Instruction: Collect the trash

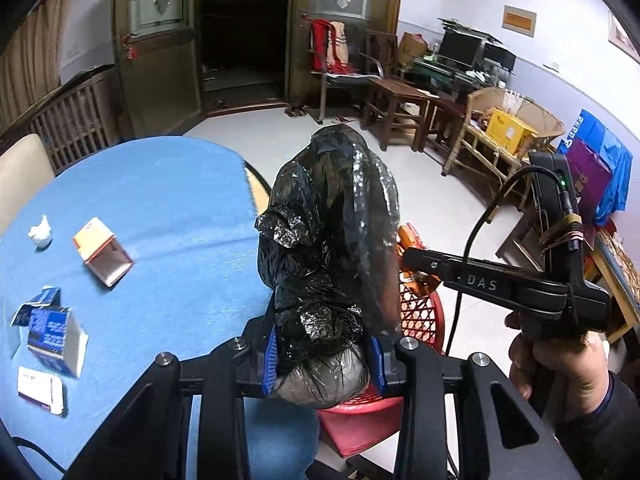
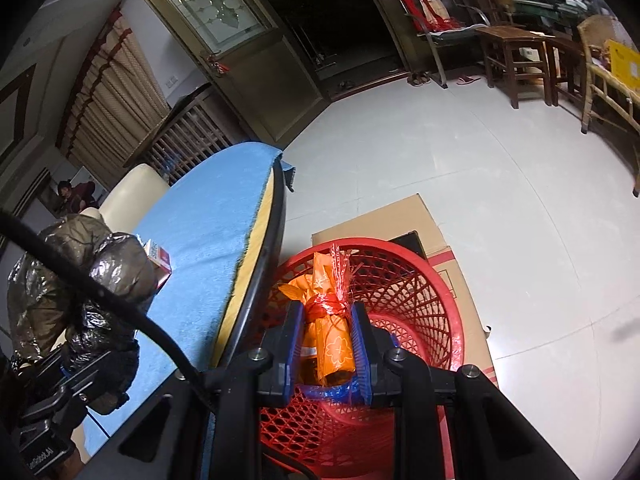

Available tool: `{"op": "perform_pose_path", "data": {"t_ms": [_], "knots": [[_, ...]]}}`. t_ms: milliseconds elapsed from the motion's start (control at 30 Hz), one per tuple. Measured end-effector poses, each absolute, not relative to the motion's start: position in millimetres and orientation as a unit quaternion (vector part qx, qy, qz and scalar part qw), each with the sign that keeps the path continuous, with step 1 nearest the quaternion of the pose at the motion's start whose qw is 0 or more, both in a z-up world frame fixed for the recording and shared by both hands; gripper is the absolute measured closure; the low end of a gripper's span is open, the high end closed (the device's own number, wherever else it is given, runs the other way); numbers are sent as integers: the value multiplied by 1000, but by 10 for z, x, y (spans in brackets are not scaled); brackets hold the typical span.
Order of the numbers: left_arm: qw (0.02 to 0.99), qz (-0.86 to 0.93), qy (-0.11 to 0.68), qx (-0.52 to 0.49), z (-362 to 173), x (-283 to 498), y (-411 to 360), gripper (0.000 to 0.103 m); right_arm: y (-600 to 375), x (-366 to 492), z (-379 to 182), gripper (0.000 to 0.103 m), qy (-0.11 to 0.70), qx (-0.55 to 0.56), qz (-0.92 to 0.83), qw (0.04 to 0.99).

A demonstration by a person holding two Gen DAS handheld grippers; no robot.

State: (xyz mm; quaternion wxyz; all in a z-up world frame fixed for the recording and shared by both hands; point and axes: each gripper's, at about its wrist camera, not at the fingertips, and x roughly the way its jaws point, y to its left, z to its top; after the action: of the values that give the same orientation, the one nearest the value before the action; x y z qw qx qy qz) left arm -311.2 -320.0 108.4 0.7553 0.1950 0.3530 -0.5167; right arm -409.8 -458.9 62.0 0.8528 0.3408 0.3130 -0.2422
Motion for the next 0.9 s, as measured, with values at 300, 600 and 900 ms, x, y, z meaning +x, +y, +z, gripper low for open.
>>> {"op": "perform_pose_path", "data": {"t_ms": [300, 600, 900], "knots": [[741, -527, 362, 205, 976, -3137, -3361, 66, -4739, -4075, 461, 75, 334, 356, -251, 836], [723, -528, 385, 225, 821, -3133, -3542, 65, -4825, -4186, 435, 25, 322, 374, -265, 828], [713, -531, 391, 239, 774, -3153, -3622, 22, -4865, -4417, 658, 25, 292, 375, -288, 831]]}}
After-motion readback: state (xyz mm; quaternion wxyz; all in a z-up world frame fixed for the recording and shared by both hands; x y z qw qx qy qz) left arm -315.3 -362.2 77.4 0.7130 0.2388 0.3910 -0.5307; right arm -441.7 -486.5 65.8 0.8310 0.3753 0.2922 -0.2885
